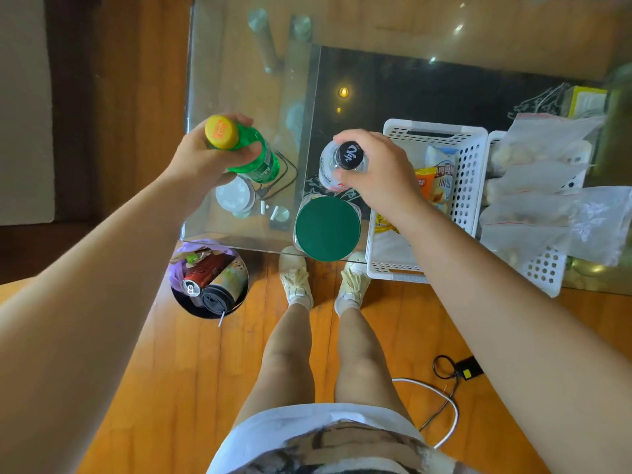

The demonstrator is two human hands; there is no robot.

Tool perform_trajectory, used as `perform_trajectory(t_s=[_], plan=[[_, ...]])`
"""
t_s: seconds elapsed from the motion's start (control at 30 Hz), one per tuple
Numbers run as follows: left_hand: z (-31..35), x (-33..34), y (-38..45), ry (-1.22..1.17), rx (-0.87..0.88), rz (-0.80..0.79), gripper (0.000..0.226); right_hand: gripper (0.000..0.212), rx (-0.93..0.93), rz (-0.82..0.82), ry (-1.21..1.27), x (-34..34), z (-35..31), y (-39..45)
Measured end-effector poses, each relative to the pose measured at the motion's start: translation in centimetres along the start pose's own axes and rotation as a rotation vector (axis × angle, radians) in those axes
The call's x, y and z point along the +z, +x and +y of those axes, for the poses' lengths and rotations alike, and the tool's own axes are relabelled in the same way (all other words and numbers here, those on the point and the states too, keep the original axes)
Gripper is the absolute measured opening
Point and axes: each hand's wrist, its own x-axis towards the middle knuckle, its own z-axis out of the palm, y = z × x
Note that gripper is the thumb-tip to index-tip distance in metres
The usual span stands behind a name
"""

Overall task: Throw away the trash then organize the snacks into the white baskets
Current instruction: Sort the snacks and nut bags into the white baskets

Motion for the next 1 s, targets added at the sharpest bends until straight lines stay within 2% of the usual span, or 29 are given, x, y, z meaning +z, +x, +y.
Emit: perform_trajectory(t_s=[0.13, 0.37, 0.67, 1.0], plan=[[-0.2, 1.9, -0.5, 0.000, 0.050, 0.030, 0.030, 0.038, 0.002, 0.039, -0.021, -0.3, 0.4, -0.4], [0.6, 6.0, -0.8, -0.004, 0.075, -0.048, 0.030, 0.038, 0.075, 0.073, -0.031, -1.7, 1.7, -0.7], [0.7, 7.3, -0.4, -0.051, 0.003, -0.298, 0.046, 0.045, 0.050, -0.032, -0.067, -2.3, 1.5, -0.7], [0.7, 7.1, 0.1, -0.019, -0.008, -0.326, 0.052, 0.048, 0.061, -0.103, -0.106, -2.5, 1.4, 0.1]])
